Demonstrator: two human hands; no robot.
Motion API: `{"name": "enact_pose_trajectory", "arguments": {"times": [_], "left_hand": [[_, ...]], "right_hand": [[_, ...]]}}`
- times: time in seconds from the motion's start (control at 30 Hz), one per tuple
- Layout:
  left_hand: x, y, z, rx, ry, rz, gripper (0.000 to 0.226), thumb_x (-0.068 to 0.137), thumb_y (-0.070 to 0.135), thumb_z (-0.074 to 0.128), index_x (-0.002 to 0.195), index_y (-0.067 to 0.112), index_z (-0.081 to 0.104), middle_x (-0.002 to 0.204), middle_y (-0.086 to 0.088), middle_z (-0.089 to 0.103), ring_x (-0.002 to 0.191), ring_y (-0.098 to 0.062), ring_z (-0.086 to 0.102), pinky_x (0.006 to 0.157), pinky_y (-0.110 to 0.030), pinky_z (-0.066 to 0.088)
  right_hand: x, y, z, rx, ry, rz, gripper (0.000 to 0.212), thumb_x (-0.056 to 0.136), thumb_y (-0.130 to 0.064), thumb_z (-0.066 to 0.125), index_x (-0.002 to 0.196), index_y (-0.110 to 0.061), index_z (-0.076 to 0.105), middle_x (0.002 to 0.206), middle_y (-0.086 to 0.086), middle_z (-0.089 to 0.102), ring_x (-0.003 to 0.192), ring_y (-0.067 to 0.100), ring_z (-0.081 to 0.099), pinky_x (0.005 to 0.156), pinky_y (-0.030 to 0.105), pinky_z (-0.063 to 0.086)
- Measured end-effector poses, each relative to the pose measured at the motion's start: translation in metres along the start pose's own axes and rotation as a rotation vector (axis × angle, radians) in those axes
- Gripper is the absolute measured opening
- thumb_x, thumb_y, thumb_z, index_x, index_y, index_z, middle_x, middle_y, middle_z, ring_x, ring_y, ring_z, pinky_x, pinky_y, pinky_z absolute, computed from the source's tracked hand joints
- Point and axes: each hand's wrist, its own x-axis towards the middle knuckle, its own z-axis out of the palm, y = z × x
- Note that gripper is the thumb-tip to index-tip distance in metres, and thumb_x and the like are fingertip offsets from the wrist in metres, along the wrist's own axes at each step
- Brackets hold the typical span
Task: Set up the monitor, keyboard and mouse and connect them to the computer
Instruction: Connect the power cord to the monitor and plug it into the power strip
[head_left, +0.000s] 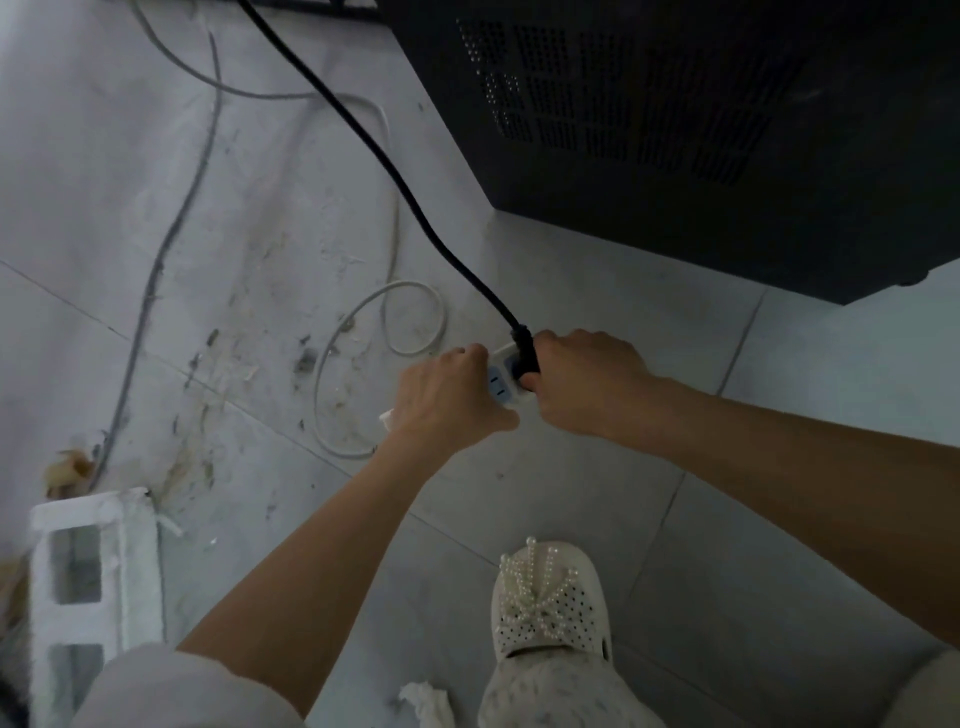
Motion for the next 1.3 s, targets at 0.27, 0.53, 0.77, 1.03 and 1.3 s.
{"name": "enact_pose_trajectory", "arguments": {"times": [0.27,0.53,0.77,1.03,1.3], "left_hand": [[0.003,0.004,0.001,-0.069,-0.014,0.045,0.043,0.068,0.049,0.071,0.094,0.020,0.053,0.080,0.003,0.055,0.071,-0.017,0.054,0.060,-0.029,0.037],[0.019,0.004,0.020,-0.119,-0.029,0.059,0.063,0.073,0.049,0.069,0.128,0.027,0.046,0.118,0.000,0.053,0.106,-0.022,0.053,0.082,-0.032,0.038],[0.016,-0.001,0.039,-0.213,-0.014,-0.164,0.089,0.085,0.050,0.057,0.150,0.019,0.005,0.156,-0.005,0.012,0.143,-0.027,0.014,0.114,-0.045,0.015],[-0.063,0.047,0.019,-0.477,-0.123,-0.431,0.072,0.092,0.038,0.052,0.149,0.012,0.016,0.154,-0.011,0.019,0.140,-0.029,0.023,0.112,-0.046,0.028],[-0.123,0.153,-0.099,-0.495,-0.353,-0.233,0.059,0.096,0.040,0.043,0.147,0.014,0.027,0.150,-0.010,0.029,0.134,-0.026,0.035,0.110,-0.039,0.030]], "right_hand": [[0.004,0.008,0.002,0.096,0.003,0.014,0.033,0.096,-0.027,0.048,0.119,-0.005,0.045,0.103,0.013,0.057,0.075,0.020,0.047,0.054,0.029,0.033],[0.009,0.026,0.024,0.154,-0.039,0.048,0.047,0.099,-0.041,0.036,0.136,-0.011,0.037,0.121,0.012,0.057,0.093,0.025,0.057,0.063,0.028,0.038],[-0.006,0.047,0.019,0.111,-0.094,0.051,0.035,0.100,-0.027,0.034,0.124,-0.004,0.044,0.121,0.016,0.053,0.107,0.030,0.054,0.080,0.030,0.039],[-0.091,0.071,0.004,0.190,-0.312,0.142,0.033,0.099,-0.018,0.035,0.067,-0.015,0.029,0.072,0.003,0.039,0.065,0.017,0.044,0.056,0.025,0.033],[-0.232,0.102,-0.085,0.218,-0.316,0.269,0.030,0.098,-0.019,0.034,0.122,-0.006,0.048,0.122,0.014,0.054,0.111,0.030,0.054,0.091,0.036,0.043]]}}
